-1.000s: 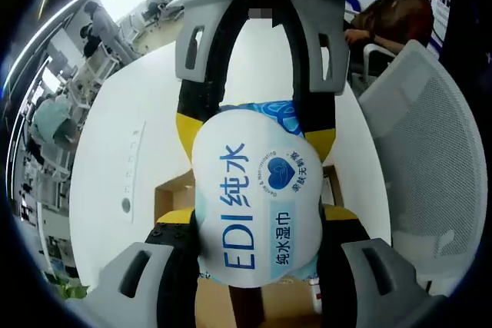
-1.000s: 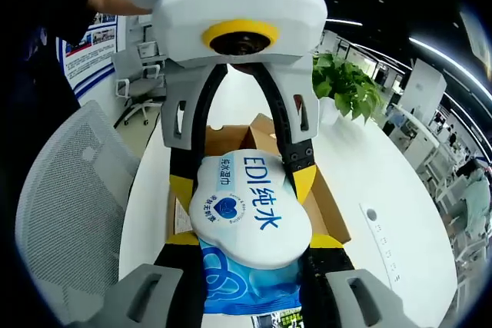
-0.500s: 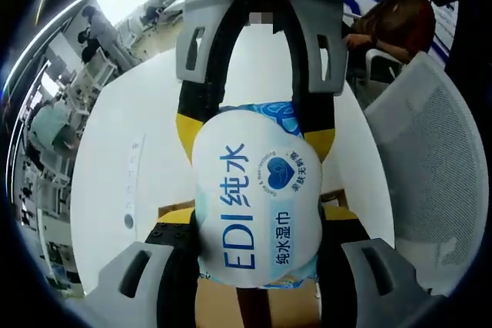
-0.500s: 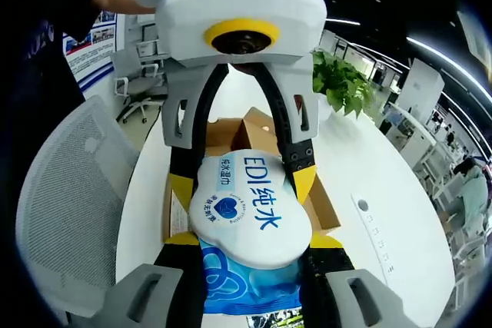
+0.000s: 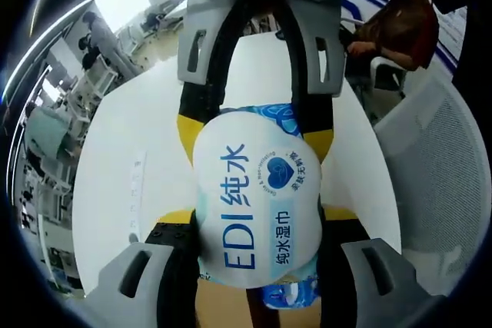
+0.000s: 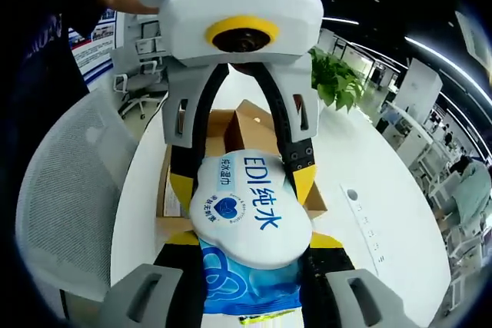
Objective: Operate the shoe box by opening the lid, removing the specified soft item, and placing it in the target area until the item is outside and the box remains undamaged.
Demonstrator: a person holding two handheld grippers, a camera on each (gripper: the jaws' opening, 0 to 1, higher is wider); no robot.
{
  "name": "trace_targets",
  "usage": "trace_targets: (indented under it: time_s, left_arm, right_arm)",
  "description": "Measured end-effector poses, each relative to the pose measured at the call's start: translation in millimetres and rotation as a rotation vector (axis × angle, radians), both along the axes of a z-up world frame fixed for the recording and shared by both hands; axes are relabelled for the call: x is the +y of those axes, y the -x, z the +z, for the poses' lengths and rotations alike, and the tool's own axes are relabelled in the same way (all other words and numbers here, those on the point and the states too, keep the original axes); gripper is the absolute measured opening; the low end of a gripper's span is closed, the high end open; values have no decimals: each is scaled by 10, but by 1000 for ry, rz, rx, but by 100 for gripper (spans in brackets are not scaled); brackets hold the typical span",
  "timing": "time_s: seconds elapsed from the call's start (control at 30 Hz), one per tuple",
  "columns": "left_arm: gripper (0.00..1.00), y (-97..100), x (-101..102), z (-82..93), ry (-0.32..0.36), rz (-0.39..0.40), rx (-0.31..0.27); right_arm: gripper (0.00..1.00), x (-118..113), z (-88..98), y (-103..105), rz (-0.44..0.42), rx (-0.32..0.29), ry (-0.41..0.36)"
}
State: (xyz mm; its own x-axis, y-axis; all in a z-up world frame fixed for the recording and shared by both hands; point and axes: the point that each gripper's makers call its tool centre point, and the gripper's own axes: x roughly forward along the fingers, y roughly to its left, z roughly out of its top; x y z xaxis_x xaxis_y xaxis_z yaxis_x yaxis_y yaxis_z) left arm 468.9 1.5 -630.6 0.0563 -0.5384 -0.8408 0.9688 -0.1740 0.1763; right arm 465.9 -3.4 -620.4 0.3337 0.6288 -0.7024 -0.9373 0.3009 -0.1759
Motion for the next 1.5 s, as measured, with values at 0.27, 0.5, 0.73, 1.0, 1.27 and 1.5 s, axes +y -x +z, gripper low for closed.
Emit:
trace_targets:
  time_s: [0.27,0.5,0.73,1.0,1.27,1.5]
  left_arm:
    - [61,-54,-182,6,13,0,-1]
    - [61,-117,-323,-36,27,4,-2]
    - [61,-181,-411,-112,41,3,1]
    - [61,-266,-466,-275,40,8,-8]
    - [61,-292,-480,-534,36,26,6]
    - [61,-309,-452,-712,16,38,18]
  right_arm:
    - [43,-178,5,-51,7,-1,5]
    - [43,-315,-35,-114,11,-3,18]
    - [43,-404,-113,-180,13,1,30]
    - [43,-449,-262,-264,20,-7,55]
    - [43,-470,-509,-300,37,10,67]
    - [43,-450,-685,-318,49,26,56]
